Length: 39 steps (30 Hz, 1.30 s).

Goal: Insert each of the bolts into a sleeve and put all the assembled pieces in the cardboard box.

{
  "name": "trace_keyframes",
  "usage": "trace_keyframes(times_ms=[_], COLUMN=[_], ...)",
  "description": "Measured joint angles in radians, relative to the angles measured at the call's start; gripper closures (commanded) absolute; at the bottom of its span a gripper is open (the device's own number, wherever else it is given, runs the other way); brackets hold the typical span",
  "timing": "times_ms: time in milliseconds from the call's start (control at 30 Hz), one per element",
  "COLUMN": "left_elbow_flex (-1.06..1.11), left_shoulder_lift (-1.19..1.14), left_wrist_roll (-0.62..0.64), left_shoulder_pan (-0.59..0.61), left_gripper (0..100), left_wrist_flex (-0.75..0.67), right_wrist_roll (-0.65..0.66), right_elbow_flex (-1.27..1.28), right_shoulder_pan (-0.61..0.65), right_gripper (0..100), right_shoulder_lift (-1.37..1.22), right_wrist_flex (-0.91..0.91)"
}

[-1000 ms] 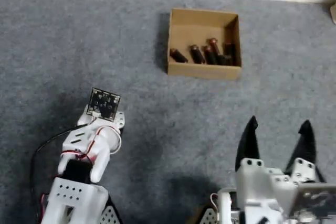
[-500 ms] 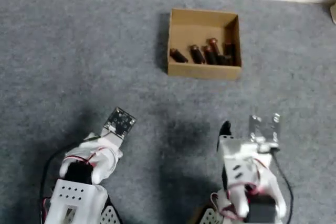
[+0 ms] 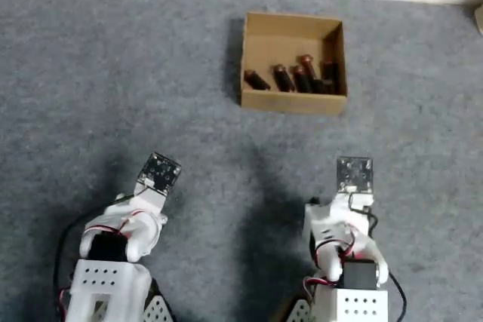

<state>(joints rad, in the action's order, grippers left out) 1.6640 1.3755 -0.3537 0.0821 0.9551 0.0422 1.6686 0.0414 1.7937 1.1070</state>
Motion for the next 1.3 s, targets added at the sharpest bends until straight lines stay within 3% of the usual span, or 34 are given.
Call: trace_keyframes(times_ms=[267,433,567,700,767,1300], left_elbow_flex=[0.000,0.011,0.011,0.011,0.012,0.012], left_shoulder_lift=[0.005,0.189,0.411,0.422,0.423,0.425], left_wrist_roll=[0.000,-0.002,0.000,-0.002,-0.003,-0.003], left_shoulder_pan=[0.018,0.066,0.071,0.072,0.072,0.072], left_gripper=[99,99,99,99,99,99], left_wrist_flex=[0.003,0.023,0.155,0.356,0.387,0.391], right_wrist_roll=[0.000,0.000,0.000,0.000,0.000,0.000], right_elbow_flex=[0.000,0.000,0.000,0.000,0.000,0.000], right_shoulder_pan=[0.000,-0.038,-0.077,-0.087,-0.087,-0.087], right_gripper=[68.2,68.2,68.2,68.2,68.2,68.2], right_shoulder_lift=[0.000,0.018,0.032,0.035,0.035,0.035], right_wrist_flex=[0.089,0.092,0.095,0.095,0.095,0.095])
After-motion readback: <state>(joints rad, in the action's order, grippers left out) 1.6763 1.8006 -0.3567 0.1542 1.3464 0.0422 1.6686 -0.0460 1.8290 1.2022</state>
